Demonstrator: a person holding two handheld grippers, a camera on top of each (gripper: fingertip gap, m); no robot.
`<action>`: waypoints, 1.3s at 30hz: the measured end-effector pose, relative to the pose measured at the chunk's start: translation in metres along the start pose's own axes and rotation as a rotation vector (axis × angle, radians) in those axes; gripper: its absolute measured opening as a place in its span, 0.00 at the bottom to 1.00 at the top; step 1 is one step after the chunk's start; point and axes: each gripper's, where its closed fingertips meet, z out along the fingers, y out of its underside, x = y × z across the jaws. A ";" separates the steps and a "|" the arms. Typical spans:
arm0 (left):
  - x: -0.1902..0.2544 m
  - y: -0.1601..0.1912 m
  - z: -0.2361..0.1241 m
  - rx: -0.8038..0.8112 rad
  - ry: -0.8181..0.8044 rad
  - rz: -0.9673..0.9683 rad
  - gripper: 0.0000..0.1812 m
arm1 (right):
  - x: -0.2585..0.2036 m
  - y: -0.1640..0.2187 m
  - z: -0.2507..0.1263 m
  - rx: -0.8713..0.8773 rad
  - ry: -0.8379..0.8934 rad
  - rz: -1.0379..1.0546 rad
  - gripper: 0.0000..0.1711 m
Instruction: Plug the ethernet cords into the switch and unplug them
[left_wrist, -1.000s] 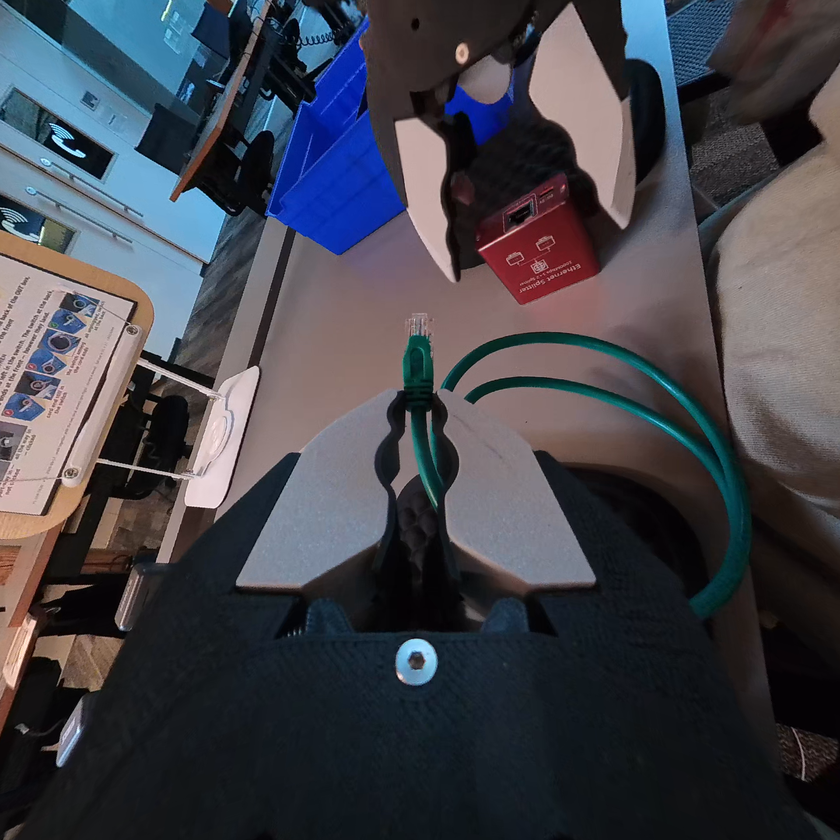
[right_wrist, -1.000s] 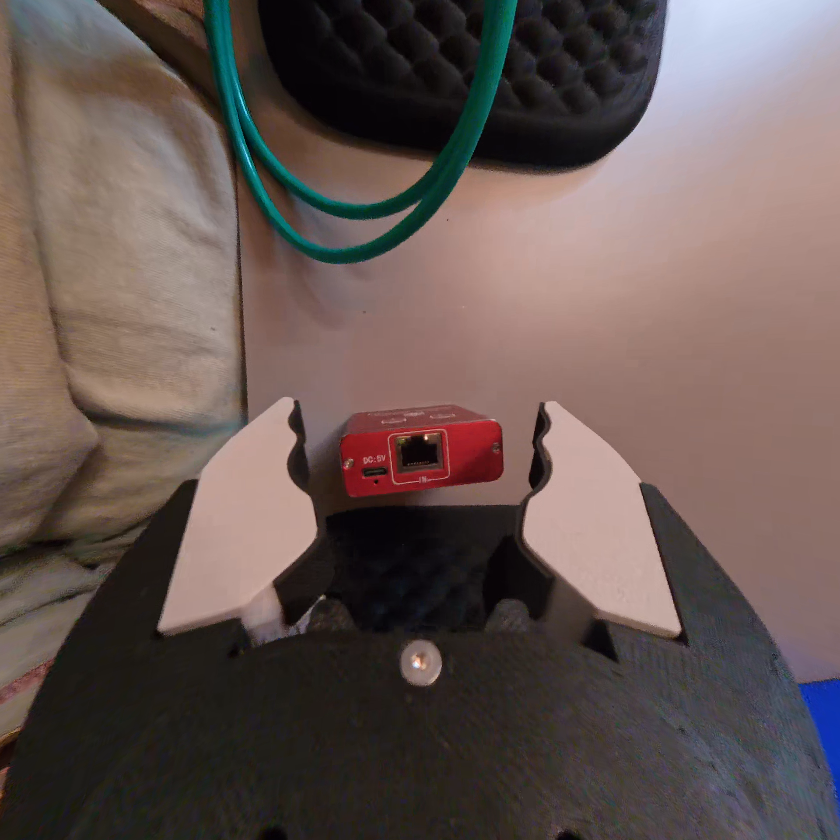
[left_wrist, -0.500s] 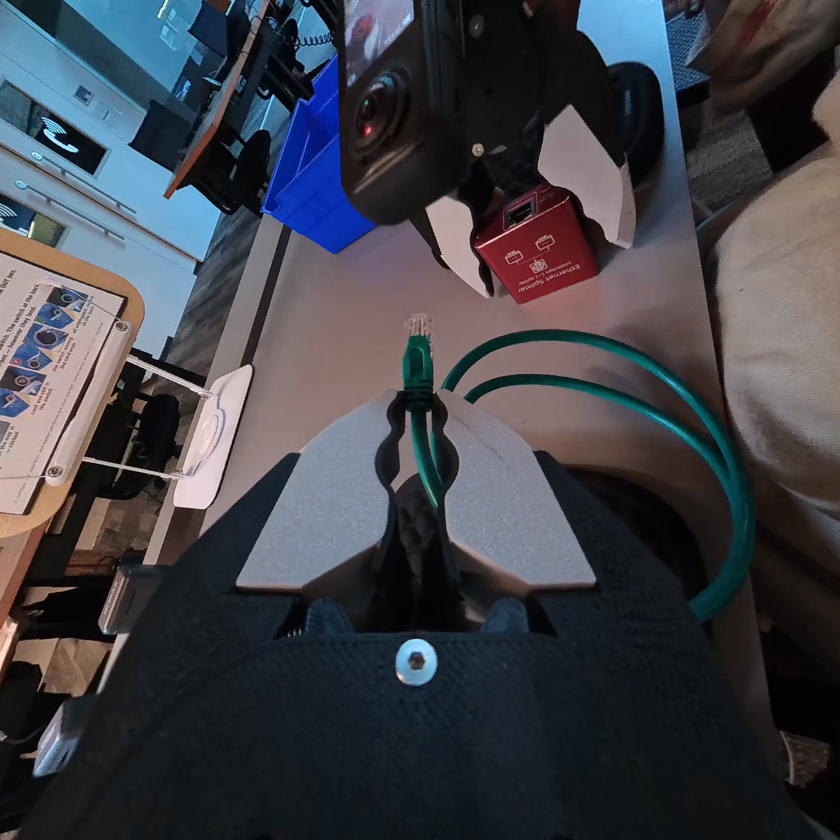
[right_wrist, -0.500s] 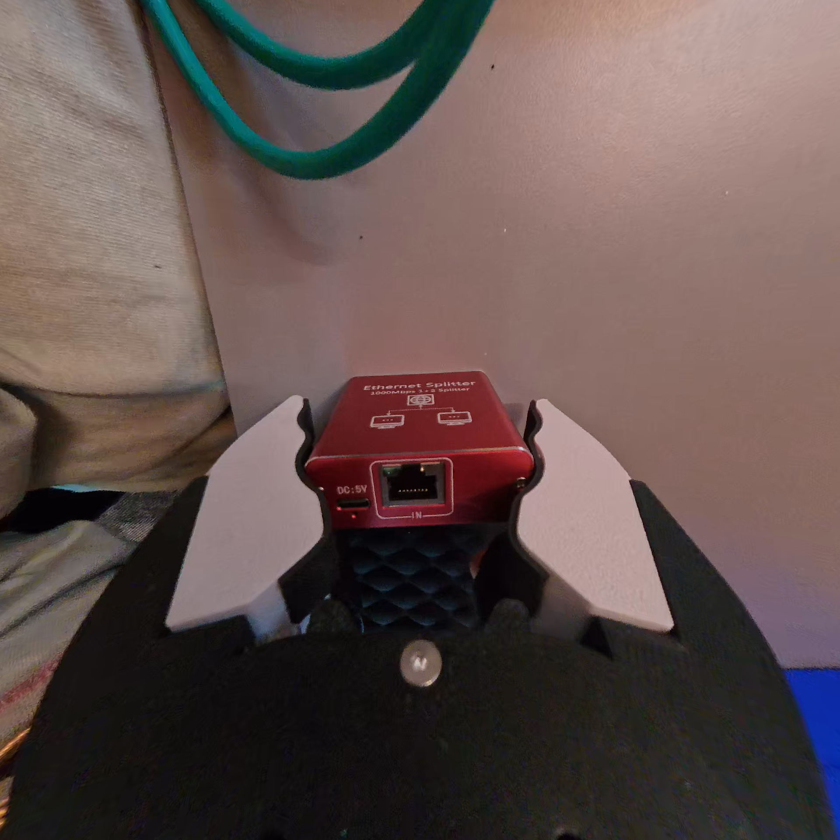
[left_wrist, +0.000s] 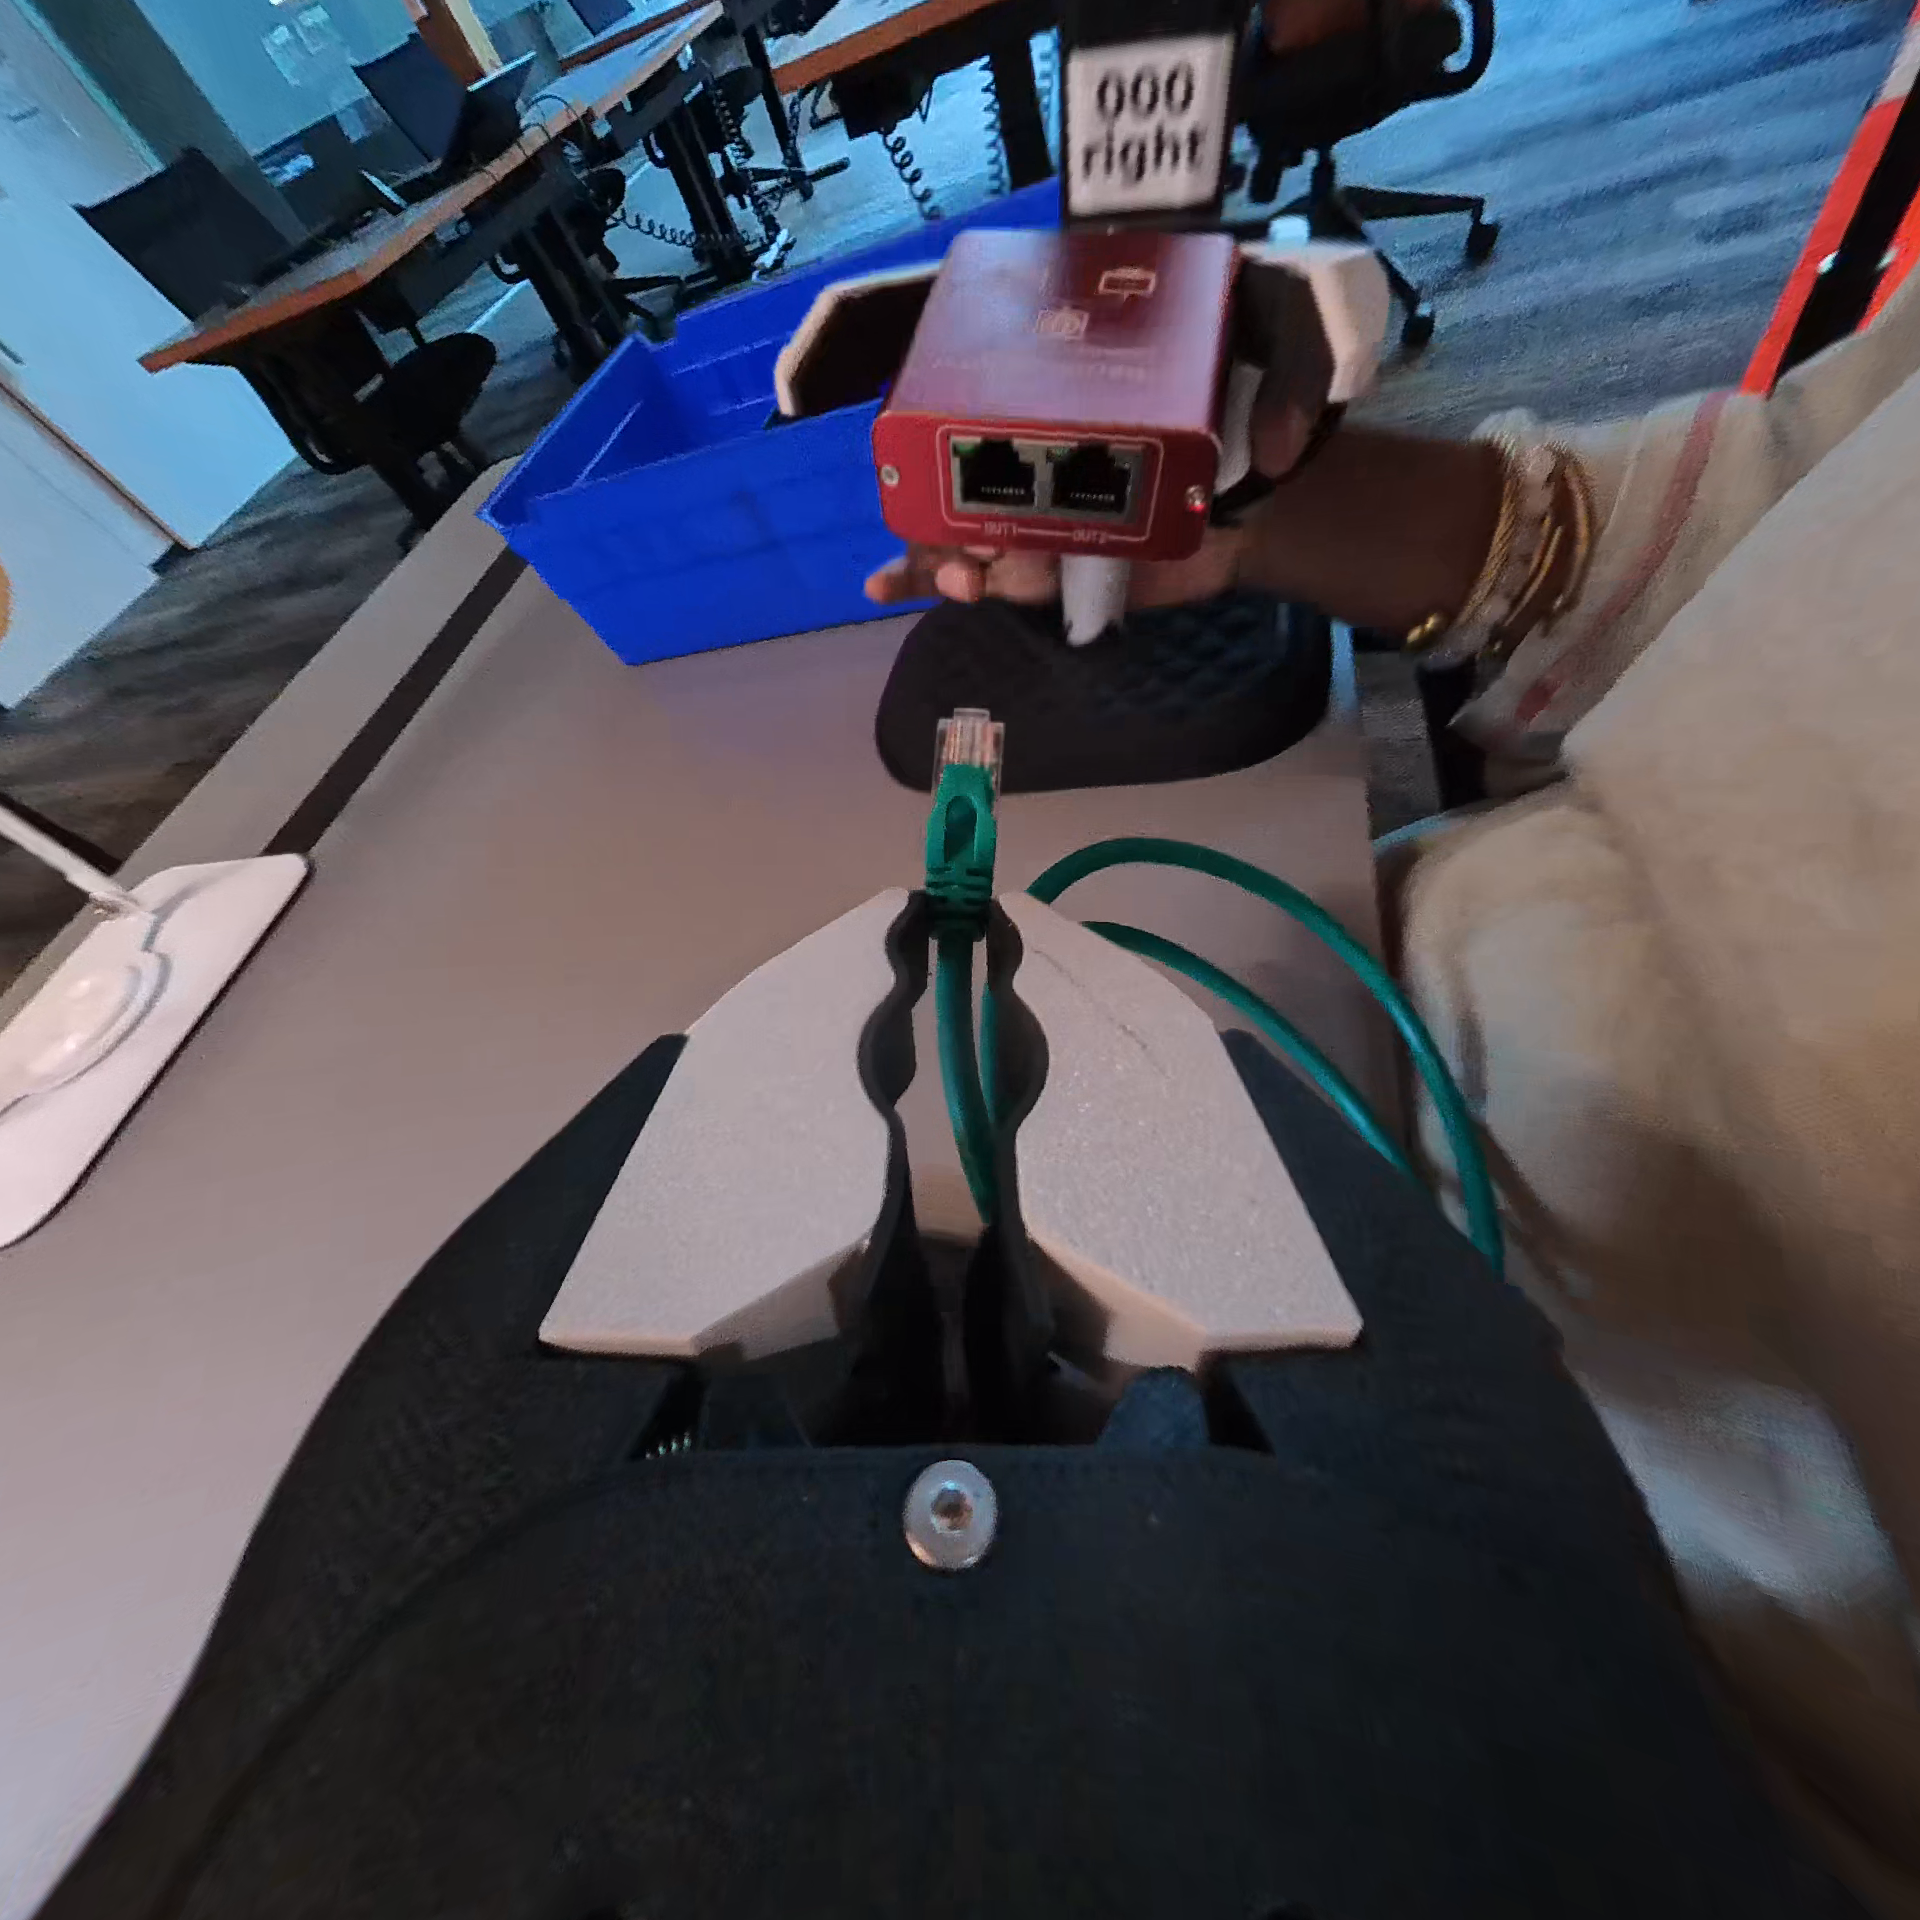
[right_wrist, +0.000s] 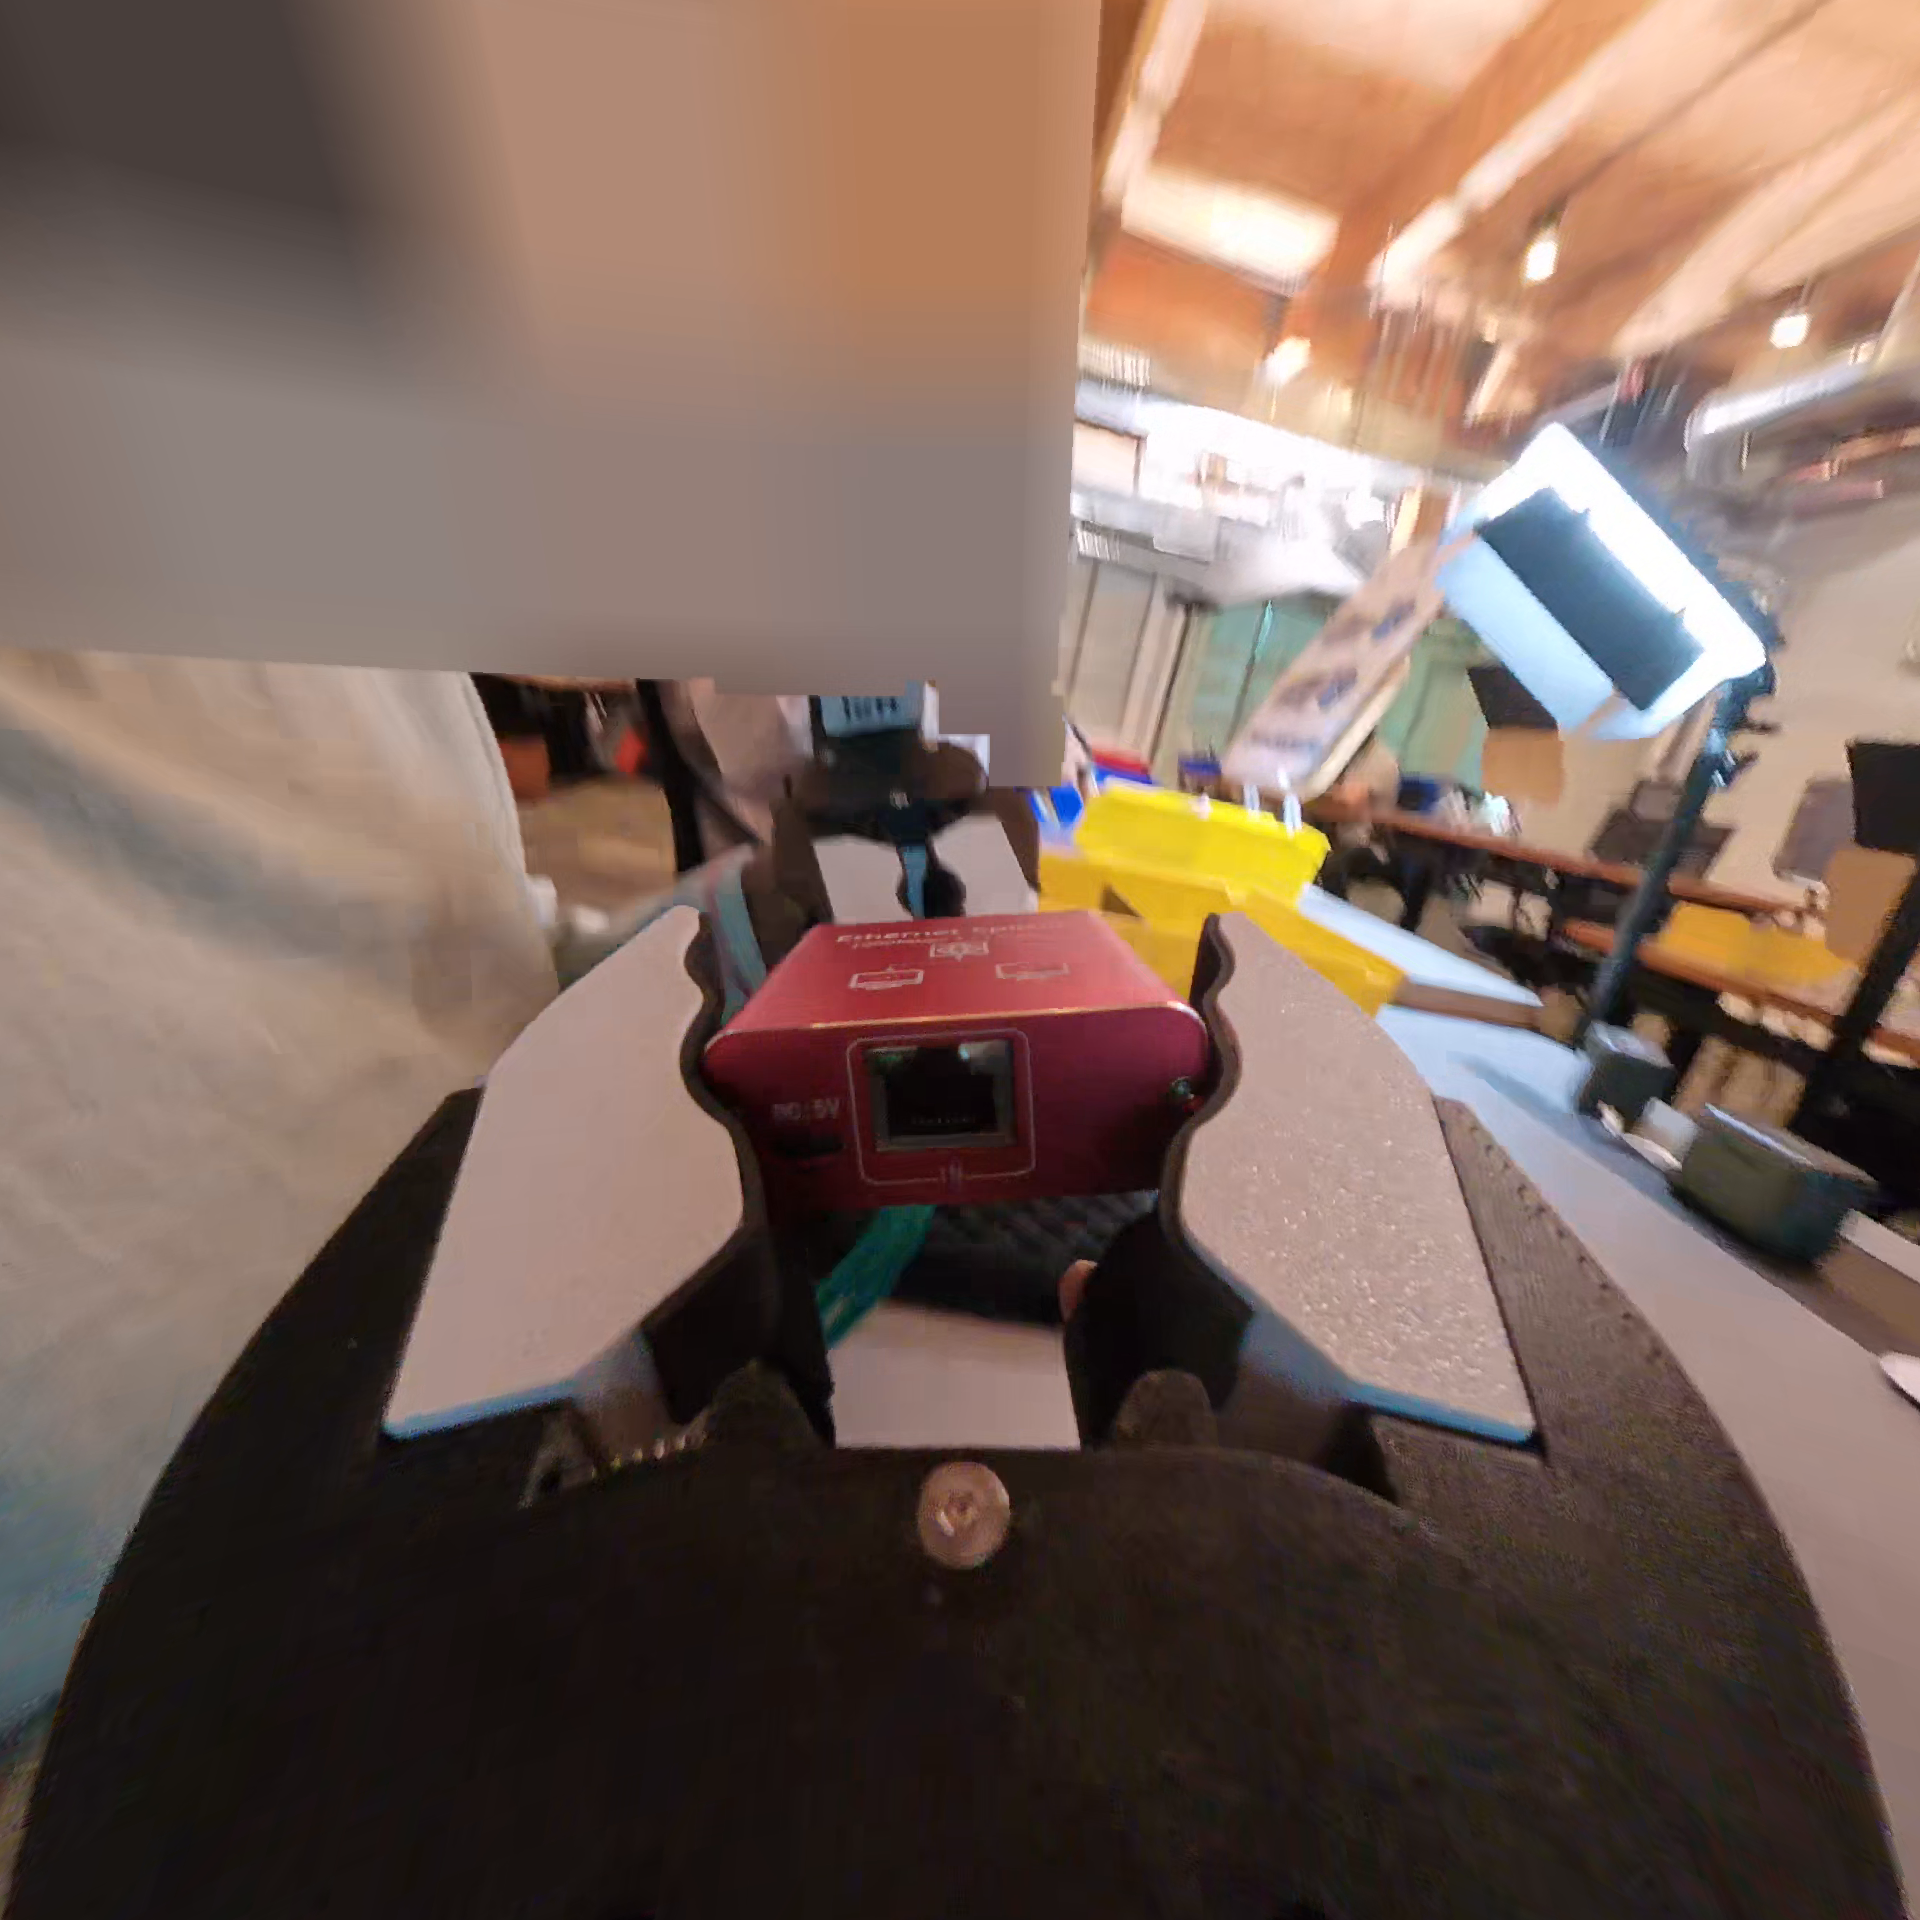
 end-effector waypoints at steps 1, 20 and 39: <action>0.004 -0.004 0.001 -0.001 0.011 -0.006 0.06 | -0.003 -0.006 0.000 0.070 -0.020 0.033 0.51; 0.028 -0.030 0.002 0.009 0.077 -0.022 0.06 | -0.012 -0.001 0.007 0.158 -0.072 0.092 0.51; 0.013 0.008 0.009 -0.347 -0.121 0.217 0.06 | -0.010 0.060 0.003 -0.468 0.022 -0.131 0.51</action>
